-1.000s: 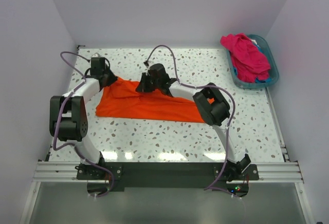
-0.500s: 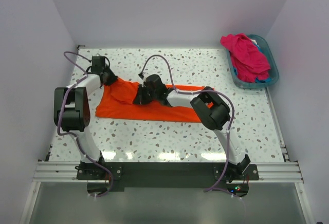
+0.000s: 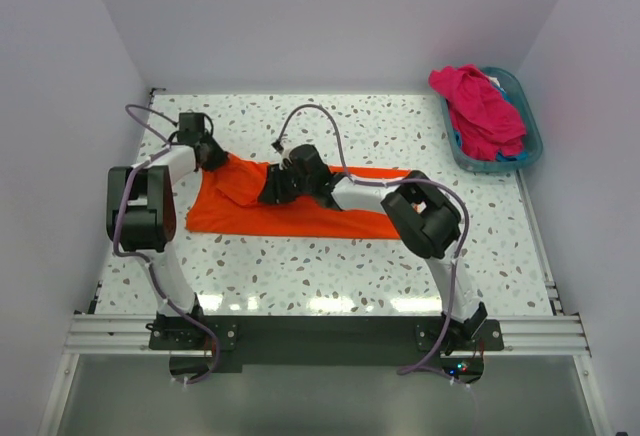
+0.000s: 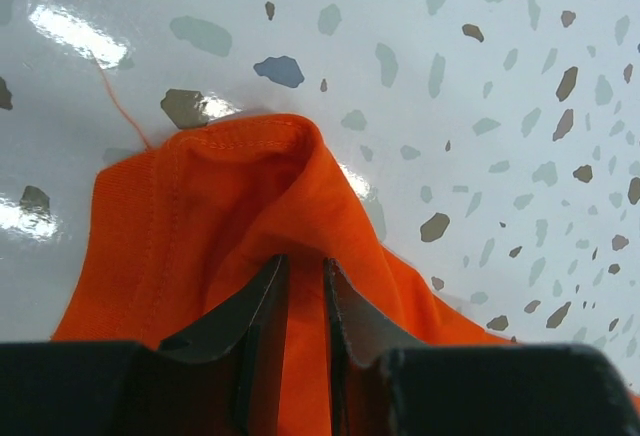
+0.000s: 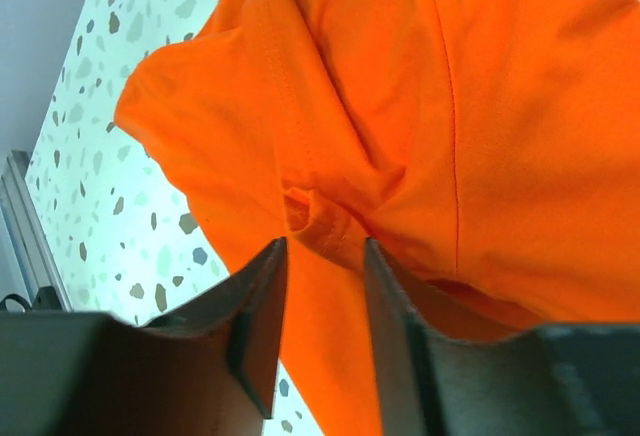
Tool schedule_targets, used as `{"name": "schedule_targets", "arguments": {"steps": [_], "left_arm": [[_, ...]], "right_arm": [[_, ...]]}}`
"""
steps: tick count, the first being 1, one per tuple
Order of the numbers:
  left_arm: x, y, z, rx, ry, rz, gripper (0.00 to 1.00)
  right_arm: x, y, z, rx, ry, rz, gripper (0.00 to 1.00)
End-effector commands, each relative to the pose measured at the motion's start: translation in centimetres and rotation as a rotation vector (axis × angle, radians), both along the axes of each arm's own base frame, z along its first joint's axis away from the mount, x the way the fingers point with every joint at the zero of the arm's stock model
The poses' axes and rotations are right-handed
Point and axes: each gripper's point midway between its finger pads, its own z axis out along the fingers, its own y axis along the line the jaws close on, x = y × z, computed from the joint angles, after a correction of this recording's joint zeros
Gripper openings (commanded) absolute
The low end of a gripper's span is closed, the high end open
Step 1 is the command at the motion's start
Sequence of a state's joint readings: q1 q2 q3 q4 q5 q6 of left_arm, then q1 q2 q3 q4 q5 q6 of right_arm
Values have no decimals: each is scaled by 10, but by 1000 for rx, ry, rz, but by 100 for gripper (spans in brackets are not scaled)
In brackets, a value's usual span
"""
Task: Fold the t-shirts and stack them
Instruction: Fold the tshirt
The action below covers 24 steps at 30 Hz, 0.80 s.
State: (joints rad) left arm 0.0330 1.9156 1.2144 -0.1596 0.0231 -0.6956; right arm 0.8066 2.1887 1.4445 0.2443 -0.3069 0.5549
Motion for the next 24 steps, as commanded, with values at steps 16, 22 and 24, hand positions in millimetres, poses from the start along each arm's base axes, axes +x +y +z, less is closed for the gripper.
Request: {"name": "schedule_targets", "arguments": {"steps": [16, 22, 24], "left_arm": [[21, 50, -28, -43, 31, 113, 17], [49, 53, -10, -51, -30, 72, 16], [54, 48, -1, -66, -56, 43, 19]], "right_arm": [[58, -156, -4, -332, 1, -414, 46], [67, -206, -26, -399, 88, -526, 46], [66, -210, -28, -414, 90, -540, 45]]}}
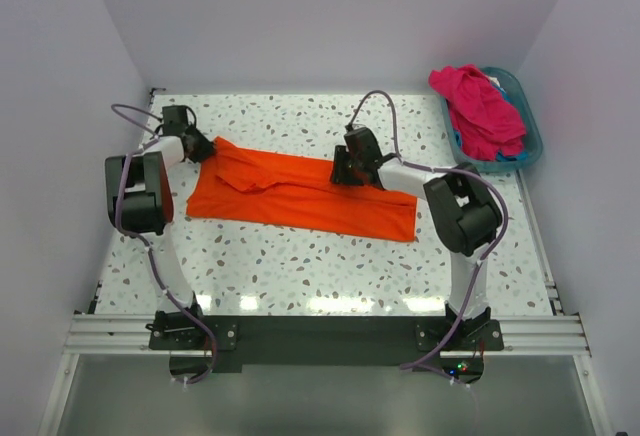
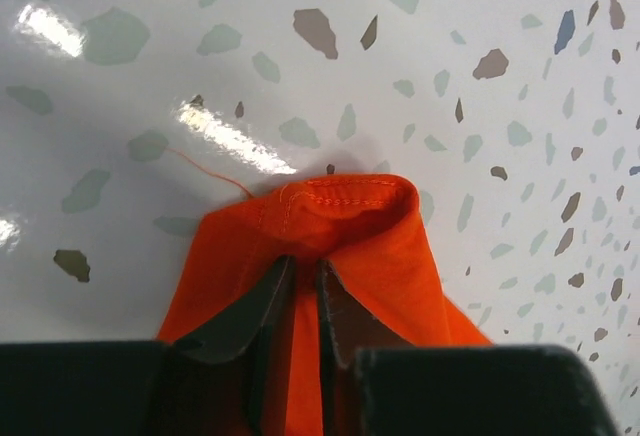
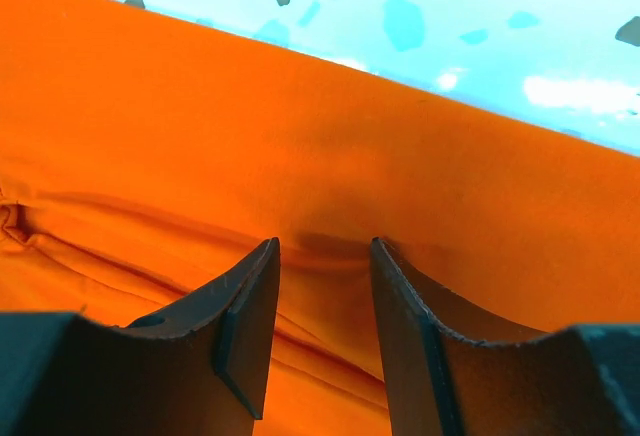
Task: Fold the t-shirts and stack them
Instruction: Fold the tshirt
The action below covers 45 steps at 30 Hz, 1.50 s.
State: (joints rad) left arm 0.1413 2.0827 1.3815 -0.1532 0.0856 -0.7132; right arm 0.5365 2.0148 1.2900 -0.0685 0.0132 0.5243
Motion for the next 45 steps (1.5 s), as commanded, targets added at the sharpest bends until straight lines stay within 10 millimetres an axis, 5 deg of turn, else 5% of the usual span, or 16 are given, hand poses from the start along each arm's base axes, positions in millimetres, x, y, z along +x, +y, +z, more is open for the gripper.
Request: {"name": "schedule_targets", "arguments": {"steps": [1, 4, 10, 17, 22, 38, 45], "left_arm": [[14, 1, 24, -7, -72, -42, 23], [14, 1, 55, 5, -142, -44, 33], [-13, -21, 91, 39, -198, -32, 35], [-65, -61, 65, 120, -105, 22, 31], [-94, -55, 45, 131, -75, 104, 41], [-79, -61, 38, 86, -89, 82, 48], [-68, -55, 43, 95, -97, 79, 30]], "right_arm": [[-9, -14, 0, -58, 18, -43, 45], [-9, -13, 0, -42, 14, -52, 45], [-5, -18, 1, -38, 5, -90, 45], [-4, -15, 9, -16, -7, -92, 45], [-7, -14, 12, -7, -8, -77, 45], [-7, -14, 22, -8, -24, -61, 45], [-7, -15, 25, -10, -29, -58, 45]]}}
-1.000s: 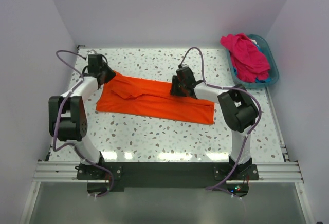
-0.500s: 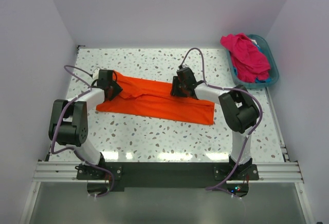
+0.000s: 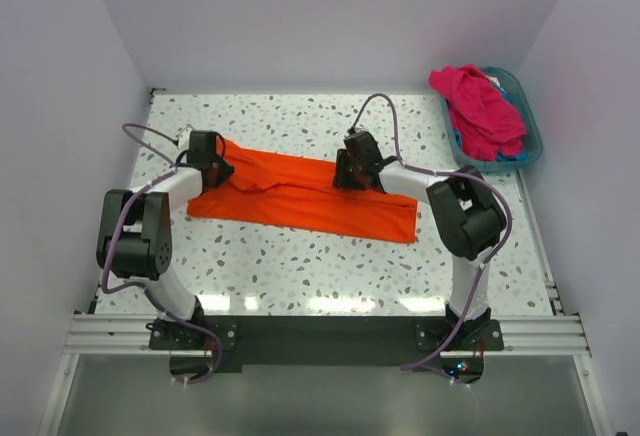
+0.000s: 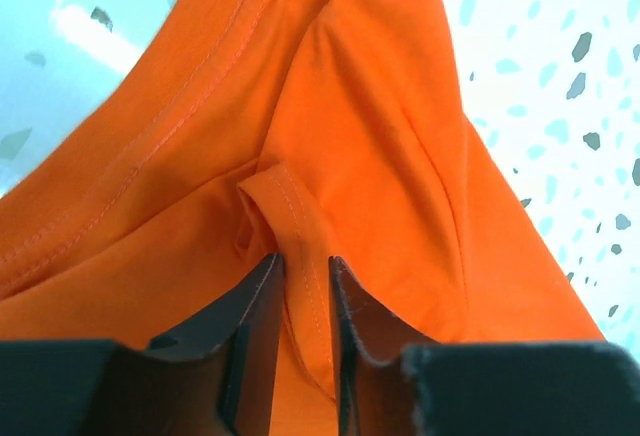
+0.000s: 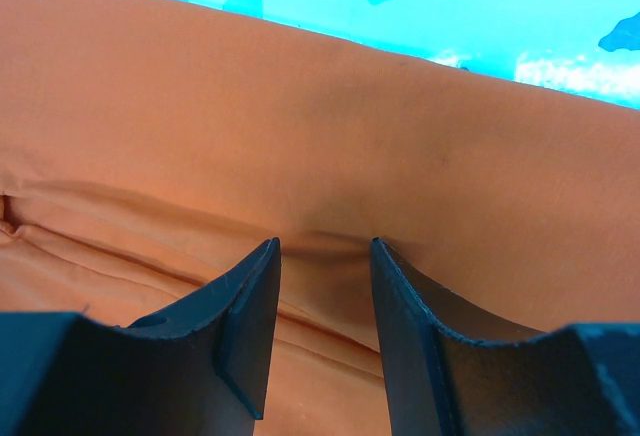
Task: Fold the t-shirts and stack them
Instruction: Fold the tshirt
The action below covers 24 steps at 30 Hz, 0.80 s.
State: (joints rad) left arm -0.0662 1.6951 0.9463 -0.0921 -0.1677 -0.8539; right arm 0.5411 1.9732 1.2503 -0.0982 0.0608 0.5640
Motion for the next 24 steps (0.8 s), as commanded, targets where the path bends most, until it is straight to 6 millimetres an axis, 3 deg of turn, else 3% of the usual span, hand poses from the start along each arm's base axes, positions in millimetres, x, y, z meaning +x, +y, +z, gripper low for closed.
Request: {"name": "schedule_targets", "arguments": {"steps": [1, 9, 16, 19, 24], "left_arm": [[26, 6, 20, 2, -77, 10, 28], [25, 5, 18, 12, -70, -16, 6], [23, 2, 28, 1, -98, -36, 0], [19, 2, 32, 4, -104, -42, 0], [9, 3, 39, 8, -117, -44, 0]], "right_arm": [[4, -3, 25, 10, -51, -2, 45], [5, 0, 41, 34, -84, 11, 44], [6, 16, 67, 84, -138, 72, 45], [4, 29, 76, 91, -164, 110, 45], [0, 71, 92, 103, -216, 213, 46]]}}
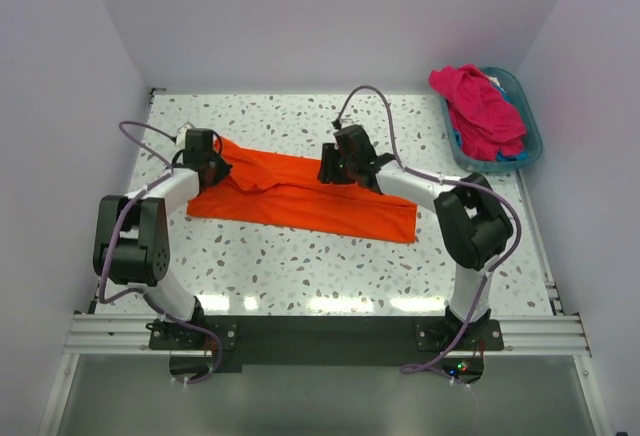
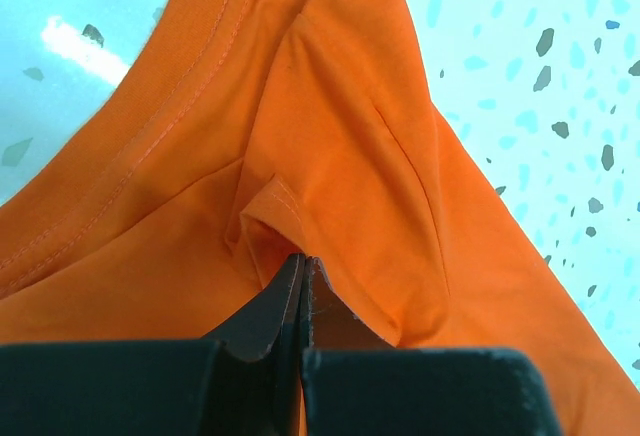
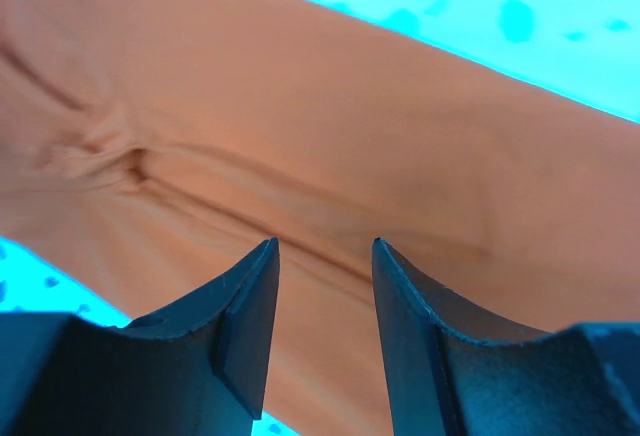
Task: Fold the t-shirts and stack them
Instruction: Fold the tshirt
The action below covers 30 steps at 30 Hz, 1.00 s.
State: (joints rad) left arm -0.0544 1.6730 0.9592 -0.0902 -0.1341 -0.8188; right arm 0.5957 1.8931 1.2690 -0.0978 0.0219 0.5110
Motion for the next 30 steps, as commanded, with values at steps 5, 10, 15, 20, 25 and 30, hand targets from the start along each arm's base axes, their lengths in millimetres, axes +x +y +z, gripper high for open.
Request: {"name": "schedule_targets", "arguments": {"steps": [5, 10, 15, 20, 25, 30], "left_arm": [[-8, 3, 25, 2, -83, -6, 0], [-23, 2, 24, -5, -82, -9, 0], [-38, 2, 20, -9, -73, -8, 0], [-55, 3, 4, -18, -40, 2, 0], [-64, 1, -1, -35, -30, 4, 0], [-66, 2, -4, -32, -23, 6, 0]], "right_arm": [[-1, 88, 51, 55, -165, 203, 49], [-4, 119, 51, 70, -166, 262, 49], [-4, 127, 49, 47, -170, 274, 50], [7, 107, 42, -53, -182, 196, 49], [16, 102, 25, -128, -175, 183, 48], [21, 101, 6, -166, -149, 178, 43]]}}
